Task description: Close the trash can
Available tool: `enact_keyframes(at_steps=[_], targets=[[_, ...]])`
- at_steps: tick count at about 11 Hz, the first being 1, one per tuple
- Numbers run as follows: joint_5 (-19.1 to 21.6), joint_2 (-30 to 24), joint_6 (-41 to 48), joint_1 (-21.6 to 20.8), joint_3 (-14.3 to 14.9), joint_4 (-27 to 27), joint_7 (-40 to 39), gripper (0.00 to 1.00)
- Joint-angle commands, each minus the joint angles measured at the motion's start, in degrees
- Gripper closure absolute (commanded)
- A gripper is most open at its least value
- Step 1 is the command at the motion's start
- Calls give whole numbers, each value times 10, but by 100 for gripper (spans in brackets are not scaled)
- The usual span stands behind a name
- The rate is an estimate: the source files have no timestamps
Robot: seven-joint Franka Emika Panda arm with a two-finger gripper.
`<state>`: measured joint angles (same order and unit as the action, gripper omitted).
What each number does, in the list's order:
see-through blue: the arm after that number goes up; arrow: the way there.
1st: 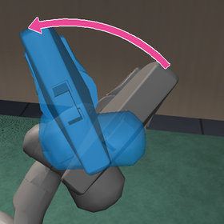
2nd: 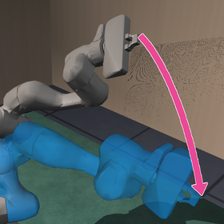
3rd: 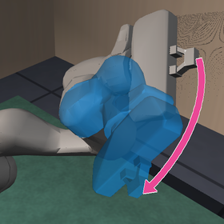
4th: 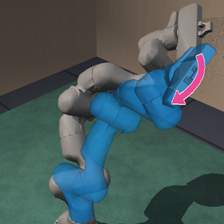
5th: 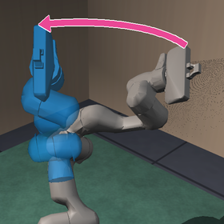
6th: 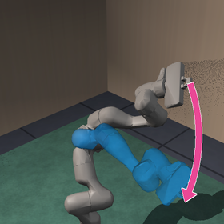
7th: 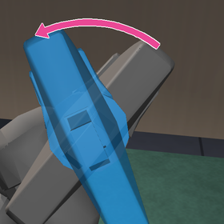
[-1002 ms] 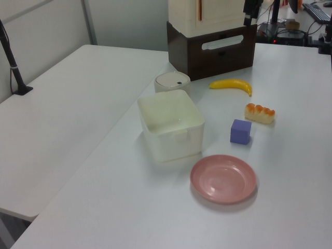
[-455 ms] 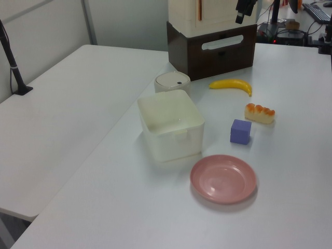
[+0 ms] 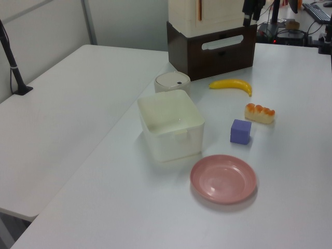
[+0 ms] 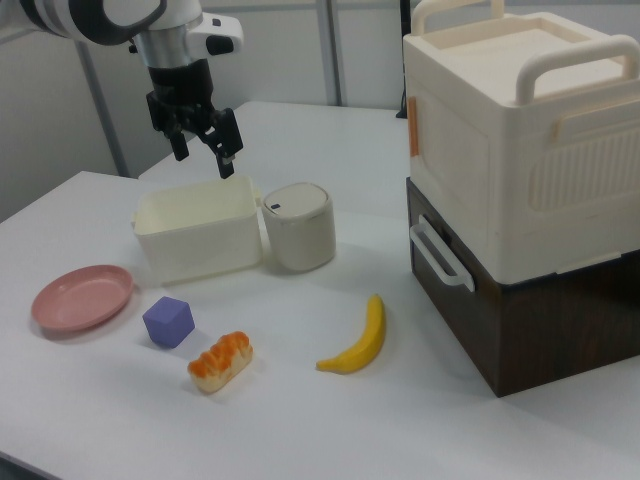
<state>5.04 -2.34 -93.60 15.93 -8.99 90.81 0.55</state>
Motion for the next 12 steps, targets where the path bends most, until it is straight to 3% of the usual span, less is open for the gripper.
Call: enact_keyframes(at_steps=[1,12], targets=[[5,-7,18,0,-1,3,9,0],[15,0,-23,-3,-2,5,10,0]])
